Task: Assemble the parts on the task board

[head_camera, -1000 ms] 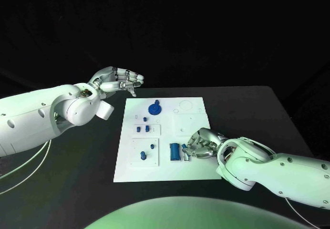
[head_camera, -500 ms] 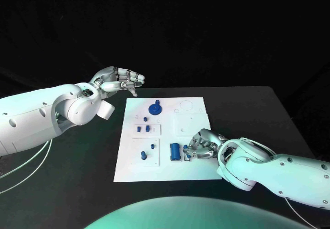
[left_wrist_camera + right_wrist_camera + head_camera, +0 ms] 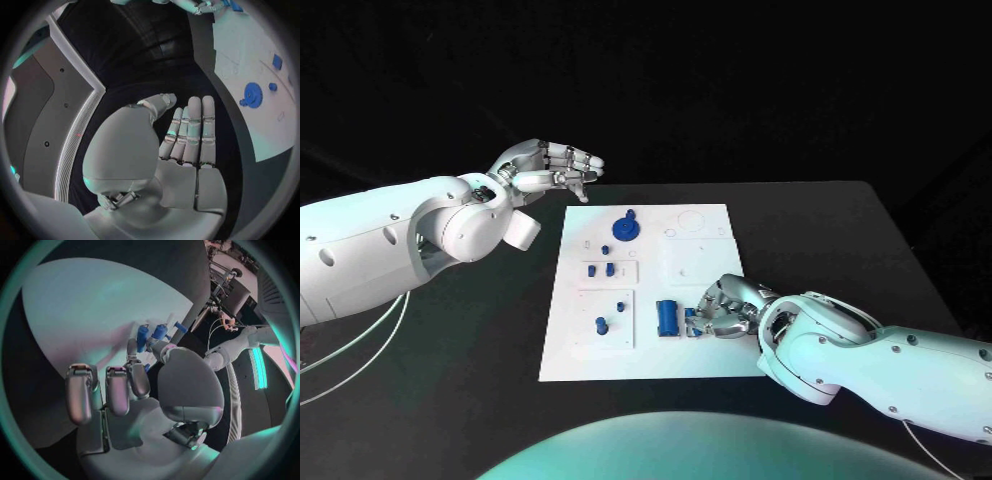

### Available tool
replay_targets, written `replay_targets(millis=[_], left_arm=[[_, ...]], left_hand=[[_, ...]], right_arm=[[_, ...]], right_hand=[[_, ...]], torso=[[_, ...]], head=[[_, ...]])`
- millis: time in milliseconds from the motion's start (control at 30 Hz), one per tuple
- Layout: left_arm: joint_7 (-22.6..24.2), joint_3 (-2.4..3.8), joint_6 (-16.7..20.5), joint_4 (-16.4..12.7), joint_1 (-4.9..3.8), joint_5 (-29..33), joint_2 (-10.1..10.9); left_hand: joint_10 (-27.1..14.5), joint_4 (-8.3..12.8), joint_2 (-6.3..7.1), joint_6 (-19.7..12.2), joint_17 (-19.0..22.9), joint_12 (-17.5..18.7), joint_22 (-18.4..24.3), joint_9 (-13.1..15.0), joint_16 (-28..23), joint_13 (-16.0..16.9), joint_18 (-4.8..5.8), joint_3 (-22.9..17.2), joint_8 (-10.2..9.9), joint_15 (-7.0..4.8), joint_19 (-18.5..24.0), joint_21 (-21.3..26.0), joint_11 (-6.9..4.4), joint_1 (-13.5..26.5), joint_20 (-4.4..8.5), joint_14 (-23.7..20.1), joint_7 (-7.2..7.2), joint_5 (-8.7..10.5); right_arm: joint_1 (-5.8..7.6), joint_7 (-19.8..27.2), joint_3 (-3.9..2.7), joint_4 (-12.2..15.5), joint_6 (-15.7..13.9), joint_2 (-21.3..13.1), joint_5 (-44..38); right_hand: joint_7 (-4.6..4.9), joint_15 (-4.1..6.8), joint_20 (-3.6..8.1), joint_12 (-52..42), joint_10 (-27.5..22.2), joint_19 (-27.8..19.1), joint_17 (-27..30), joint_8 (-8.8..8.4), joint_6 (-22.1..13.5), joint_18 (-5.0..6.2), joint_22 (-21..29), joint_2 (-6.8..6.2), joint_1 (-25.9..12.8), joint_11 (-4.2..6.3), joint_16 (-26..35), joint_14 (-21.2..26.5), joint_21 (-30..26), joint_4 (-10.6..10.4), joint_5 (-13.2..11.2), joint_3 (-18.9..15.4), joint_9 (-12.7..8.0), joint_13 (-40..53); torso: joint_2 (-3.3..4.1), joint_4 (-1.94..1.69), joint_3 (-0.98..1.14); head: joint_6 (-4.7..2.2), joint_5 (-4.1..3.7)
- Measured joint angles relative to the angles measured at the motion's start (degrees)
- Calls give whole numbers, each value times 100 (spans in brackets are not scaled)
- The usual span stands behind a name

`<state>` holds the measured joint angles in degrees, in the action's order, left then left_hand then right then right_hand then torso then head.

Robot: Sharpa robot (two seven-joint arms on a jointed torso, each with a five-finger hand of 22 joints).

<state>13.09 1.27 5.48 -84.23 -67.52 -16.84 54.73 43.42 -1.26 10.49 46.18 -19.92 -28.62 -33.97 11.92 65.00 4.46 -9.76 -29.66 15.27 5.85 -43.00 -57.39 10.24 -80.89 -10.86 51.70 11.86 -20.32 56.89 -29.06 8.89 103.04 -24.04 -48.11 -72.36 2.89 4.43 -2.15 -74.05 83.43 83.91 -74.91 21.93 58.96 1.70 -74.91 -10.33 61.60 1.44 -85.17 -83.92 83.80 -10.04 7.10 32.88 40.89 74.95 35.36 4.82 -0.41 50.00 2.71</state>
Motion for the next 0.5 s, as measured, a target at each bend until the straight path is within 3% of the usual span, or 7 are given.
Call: replay_targets(millis=[333, 500], left_arm=[[-3, 0, -2, -2, 1, 0, 2], [-4, 0, -3, 0, 1, 0, 2]], left_hand=[[0, 0, 0, 0, 0, 0, 0, 0, 0, 0, 0, 0, 0, 0, 0, 0, 0, 0, 0, 0, 0, 0], [0, 0, 0, 0, -1, 0, 0, 0, 0, 0, 0, 0, 0, 0, 0, 0, 0, 0, 0, 0, 0, 0]], right_arm=[[-2, -13, -1, -7, 8, 9, -38], [-3, -13, -1, -20, 9, 10, -45]], right_hand=[[6, 0, 21, 0, 0, 21, 0, 1, 34, 0, 1, 9, -12, 0, 0, 0, 0, 0, 0, 0, -1, -1], [-5, 0, 21, 0, 16, 21, 0, 1, 44, -1, -4, -1, -321, -16, 0, 0, 0, -181, 1, -158, -43, -1]], torso=[[-1, -4, -3], [1, -3, -3]], head=[[0, 2], [0, 3]])
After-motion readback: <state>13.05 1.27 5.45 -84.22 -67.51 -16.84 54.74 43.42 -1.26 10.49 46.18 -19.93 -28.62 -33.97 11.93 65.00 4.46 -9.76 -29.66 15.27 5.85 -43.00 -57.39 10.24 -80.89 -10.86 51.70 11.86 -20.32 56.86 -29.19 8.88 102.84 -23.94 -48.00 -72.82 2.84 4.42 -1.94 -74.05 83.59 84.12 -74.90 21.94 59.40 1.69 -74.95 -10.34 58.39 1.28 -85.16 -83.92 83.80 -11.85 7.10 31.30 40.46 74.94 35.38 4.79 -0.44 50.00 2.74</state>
